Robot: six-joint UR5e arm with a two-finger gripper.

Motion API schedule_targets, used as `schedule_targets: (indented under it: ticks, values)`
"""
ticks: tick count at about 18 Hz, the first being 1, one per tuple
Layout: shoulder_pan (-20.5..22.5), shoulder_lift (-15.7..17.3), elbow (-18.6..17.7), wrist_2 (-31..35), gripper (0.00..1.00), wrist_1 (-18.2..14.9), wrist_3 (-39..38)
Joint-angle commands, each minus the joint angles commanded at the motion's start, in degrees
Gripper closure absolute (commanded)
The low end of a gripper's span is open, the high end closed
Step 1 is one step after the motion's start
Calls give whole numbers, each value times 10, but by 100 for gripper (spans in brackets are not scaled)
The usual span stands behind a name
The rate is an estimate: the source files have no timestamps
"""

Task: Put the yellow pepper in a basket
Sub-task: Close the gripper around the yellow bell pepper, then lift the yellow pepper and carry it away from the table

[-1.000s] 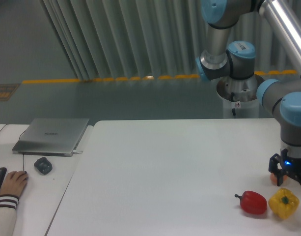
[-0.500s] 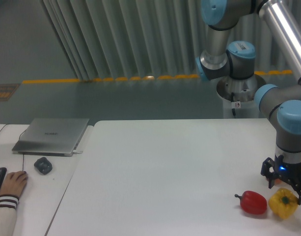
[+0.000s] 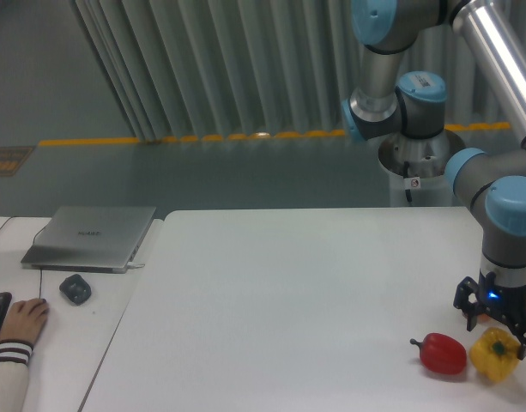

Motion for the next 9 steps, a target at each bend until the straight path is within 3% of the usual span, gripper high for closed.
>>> schedule_targets:
  ticks: [4,6,9]
  values:
    - [0,3,-2,3,40,-1,0]
    - [0,7,-2,4,50,-2,-2]
    - [3,24,2,1,58,-17,-17]
